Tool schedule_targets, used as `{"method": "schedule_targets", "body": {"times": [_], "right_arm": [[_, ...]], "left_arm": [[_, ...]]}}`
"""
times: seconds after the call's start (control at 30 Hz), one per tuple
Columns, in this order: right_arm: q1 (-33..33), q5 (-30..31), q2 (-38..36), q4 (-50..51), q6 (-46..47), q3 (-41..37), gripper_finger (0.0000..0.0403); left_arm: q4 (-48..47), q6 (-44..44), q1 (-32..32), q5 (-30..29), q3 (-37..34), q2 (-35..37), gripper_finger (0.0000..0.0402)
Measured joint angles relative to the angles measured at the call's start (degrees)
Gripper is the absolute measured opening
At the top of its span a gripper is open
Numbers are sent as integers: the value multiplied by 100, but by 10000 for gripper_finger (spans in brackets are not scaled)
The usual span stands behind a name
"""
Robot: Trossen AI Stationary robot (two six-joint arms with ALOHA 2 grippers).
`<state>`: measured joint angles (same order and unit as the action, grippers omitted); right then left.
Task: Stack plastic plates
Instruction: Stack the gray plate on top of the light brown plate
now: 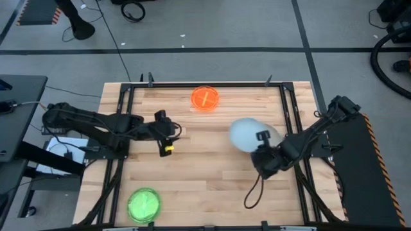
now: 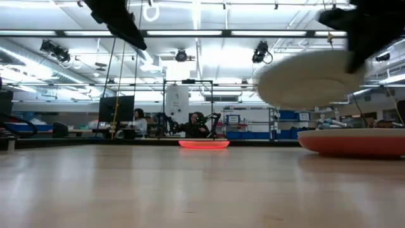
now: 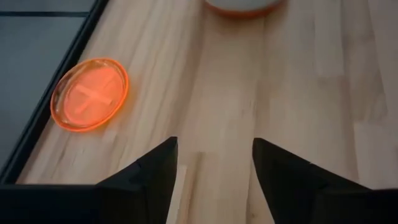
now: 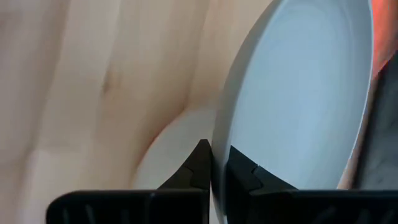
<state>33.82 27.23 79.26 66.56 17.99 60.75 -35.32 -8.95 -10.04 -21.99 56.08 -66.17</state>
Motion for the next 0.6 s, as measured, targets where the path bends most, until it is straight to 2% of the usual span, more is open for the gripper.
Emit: {"method": "schedule_targets", "body": {"times": [0.1, 0.17, 0.33, 0.5, 0.6], "right_arm": [[294, -624, 108, 530, 963, -65, 20], [505, -813, 220, 706, 1360, -136, 20], [803, -718, 567, 767, 1974, -299, 20], [828, -639, 1066, 873, 2610, -616, 20], [828, -389, 1323, 836, 2845, -651, 20]], "left_arm": [[455, -160, 153, -37, -155, 1, 211], [914, -228, 245, -49, -235, -46, 210], [2051, 43, 362, -61, -395, -182, 210], [2515, 214, 382, -60, -409, -210, 210], [2718, 218, 382, -62, -409, -210, 210]]}}
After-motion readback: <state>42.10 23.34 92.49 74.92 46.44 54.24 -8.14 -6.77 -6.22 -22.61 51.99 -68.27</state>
